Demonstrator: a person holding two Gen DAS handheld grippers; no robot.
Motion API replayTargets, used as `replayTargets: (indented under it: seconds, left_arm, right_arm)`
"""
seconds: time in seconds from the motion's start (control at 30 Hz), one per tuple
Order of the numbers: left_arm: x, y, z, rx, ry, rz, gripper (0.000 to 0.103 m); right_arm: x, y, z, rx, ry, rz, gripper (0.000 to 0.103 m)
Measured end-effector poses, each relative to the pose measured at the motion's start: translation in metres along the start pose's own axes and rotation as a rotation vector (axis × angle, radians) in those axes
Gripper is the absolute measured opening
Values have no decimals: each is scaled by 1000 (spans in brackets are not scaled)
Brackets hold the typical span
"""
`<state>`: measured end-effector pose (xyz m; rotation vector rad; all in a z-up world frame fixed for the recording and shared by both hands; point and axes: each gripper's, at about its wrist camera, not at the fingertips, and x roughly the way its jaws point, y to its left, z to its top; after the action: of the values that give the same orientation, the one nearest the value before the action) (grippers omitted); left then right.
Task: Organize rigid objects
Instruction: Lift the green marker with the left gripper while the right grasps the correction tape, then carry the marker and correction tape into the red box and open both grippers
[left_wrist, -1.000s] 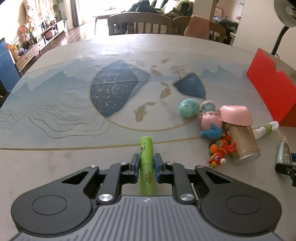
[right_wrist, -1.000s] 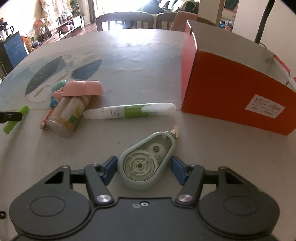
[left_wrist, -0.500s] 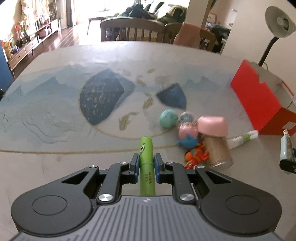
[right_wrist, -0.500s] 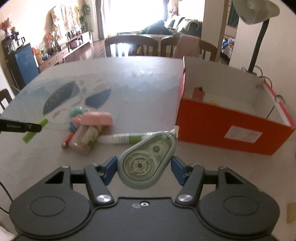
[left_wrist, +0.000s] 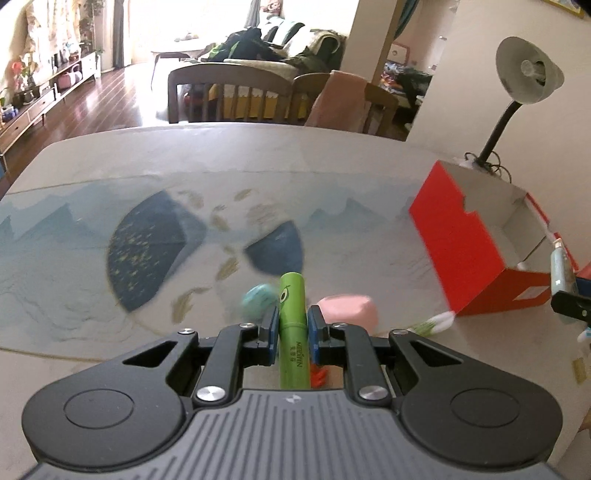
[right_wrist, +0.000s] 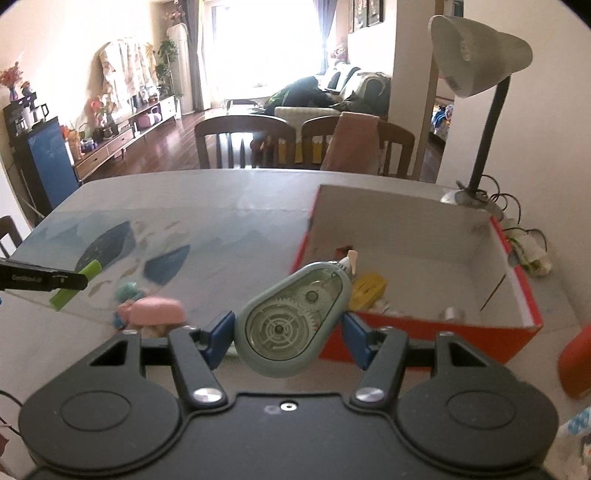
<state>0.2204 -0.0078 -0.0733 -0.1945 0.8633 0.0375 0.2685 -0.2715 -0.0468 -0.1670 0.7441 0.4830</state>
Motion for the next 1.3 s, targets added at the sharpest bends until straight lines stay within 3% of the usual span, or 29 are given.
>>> replayTargets:
  seconds: [0.27,0.67,1.0,1.3]
  left_arm:
    - [14,-52,27,51,4,-50,16]
    - [55,-161,73,129,41,-149,16]
    - [105,-236,106,185,107,-177,16]
    - [169,-285,122,245,168,-160,16]
  right_arm:
    - [10,-45,19,-12,-32,-16,62]
    - [45,-116,34,22,-23,-4,62]
    - [81,-145,27,-47,40,-25,62]
    - [109,-157,18,-113,132,4,62]
